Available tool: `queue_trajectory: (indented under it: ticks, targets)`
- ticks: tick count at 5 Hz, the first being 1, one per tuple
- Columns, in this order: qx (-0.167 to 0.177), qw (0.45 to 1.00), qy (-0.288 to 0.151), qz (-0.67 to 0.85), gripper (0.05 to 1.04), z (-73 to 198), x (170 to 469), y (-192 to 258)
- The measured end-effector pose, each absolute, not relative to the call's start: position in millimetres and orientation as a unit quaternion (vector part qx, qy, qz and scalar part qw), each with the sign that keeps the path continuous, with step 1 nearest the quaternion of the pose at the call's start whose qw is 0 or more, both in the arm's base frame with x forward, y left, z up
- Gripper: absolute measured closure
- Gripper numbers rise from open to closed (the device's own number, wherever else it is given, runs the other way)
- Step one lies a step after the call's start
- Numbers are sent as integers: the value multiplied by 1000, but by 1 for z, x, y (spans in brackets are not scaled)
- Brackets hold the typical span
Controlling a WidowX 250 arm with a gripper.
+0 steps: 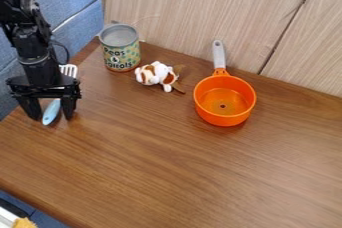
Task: Move the blue spatula to the left middle side
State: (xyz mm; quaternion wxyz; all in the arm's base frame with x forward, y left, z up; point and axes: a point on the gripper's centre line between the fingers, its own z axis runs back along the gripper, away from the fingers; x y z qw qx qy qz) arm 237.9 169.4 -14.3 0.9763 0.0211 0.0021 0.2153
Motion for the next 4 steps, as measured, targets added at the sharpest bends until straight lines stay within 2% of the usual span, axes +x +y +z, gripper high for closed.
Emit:
queue_trajectory:
  ticks: [1,3,4]
  targets:
    - [28,975,4,221,83,-4,236,164]
    - [40,970,-36,238,83,43,236,160]
    - [41,970,-38,236,83,45,236,160]
